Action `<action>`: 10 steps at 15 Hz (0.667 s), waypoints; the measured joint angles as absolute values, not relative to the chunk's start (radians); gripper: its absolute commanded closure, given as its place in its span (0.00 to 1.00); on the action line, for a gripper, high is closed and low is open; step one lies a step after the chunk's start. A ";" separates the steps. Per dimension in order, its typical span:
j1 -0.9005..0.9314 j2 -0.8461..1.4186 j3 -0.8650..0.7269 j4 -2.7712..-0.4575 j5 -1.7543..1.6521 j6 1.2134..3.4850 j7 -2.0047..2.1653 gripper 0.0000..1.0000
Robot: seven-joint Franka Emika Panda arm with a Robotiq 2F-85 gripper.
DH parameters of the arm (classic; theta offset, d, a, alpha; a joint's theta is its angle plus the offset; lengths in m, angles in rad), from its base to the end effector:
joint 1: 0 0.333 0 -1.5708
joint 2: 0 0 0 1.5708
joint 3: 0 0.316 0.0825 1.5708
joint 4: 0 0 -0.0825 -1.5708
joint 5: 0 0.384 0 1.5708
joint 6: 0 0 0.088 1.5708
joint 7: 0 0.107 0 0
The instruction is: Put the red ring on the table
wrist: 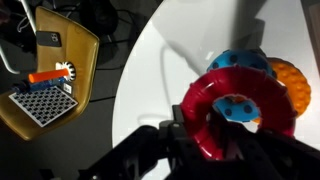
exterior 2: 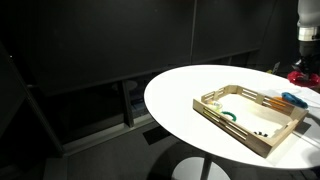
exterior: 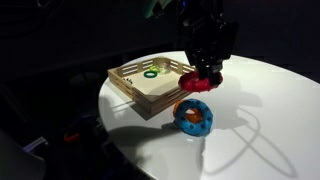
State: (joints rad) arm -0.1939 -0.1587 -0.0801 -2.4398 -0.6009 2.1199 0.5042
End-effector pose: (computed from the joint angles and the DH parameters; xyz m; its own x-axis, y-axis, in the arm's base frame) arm 0.4276 -0.1467 0.3560 0.9157 -0.4019 0.0036 -0.3552 -0.8049 0.4754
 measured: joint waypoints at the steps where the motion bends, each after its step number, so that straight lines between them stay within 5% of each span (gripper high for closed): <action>1: -0.197 -0.153 -0.084 -2.444 -0.610 2.120 0.519 0.91; 7: -0.195 -0.103 -0.090 -2.457 -0.612 2.128 0.569 0.90; 8: -0.194 -0.095 -0.090 -2.457 -0.612 2.132 0.573 0.79; 9: -0.192 -0.088 -0.090 -2.457 -0.610 2.135 0.576 0.45; 10: -0.189 -0.081 -0.090 -2.457 -0.607 2.137 0.578 0.43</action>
